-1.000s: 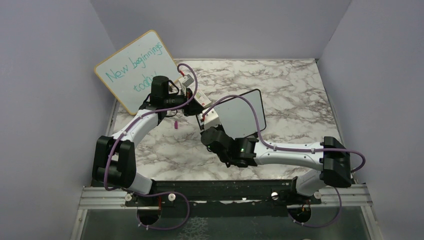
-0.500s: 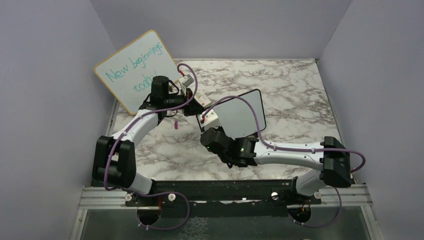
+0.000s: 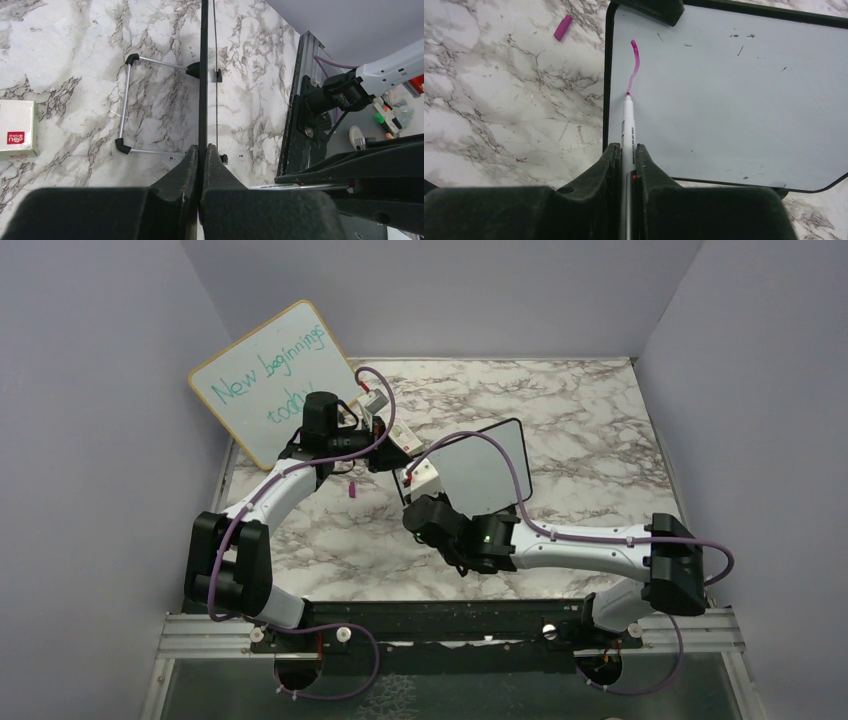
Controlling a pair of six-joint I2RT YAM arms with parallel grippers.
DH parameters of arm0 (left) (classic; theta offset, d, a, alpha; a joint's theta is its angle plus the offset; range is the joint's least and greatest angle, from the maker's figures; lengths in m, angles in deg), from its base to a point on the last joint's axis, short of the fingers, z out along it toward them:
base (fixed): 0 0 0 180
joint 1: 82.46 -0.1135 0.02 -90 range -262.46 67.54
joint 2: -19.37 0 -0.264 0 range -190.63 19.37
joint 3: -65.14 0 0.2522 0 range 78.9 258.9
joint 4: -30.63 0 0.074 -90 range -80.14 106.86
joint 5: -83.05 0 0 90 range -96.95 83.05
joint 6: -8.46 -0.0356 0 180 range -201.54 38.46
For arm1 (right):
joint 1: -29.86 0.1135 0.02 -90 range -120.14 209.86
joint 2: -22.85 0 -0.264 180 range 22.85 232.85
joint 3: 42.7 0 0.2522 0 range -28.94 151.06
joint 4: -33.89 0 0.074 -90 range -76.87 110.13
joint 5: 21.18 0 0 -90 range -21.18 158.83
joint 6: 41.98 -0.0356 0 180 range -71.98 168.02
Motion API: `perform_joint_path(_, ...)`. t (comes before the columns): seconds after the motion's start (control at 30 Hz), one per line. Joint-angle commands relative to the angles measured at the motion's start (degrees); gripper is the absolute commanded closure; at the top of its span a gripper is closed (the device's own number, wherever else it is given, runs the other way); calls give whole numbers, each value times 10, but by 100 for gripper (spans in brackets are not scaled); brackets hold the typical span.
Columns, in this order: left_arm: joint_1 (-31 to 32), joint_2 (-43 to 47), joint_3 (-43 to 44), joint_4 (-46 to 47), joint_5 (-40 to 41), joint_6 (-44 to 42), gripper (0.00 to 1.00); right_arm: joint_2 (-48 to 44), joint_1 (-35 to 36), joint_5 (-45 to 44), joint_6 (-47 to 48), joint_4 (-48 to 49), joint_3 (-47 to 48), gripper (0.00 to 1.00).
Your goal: Write a sentence on the whiteboard
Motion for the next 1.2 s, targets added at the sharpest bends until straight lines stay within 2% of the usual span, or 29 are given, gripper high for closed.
perform_joint_path(0.0, -2, -5, 1, -23, -9, -6, 100, -44, -5, -2, 12, 46, -14, 100)
perform_joint_path(0.23, -2, -6, 2, -23, -10, -5, 100, -59, -9, -41, 31, 69, -17, 100)
perform_joint_path(0.97, -2, -9, 3, -23, -16, -4, 100, -22, -26, -35, 38, 92, -8, 100)
perform_joint_path(1.17, -2, -9, 3, -23, -17, -3, 100, -13, -27, -28, 33, 73, -2, 100)
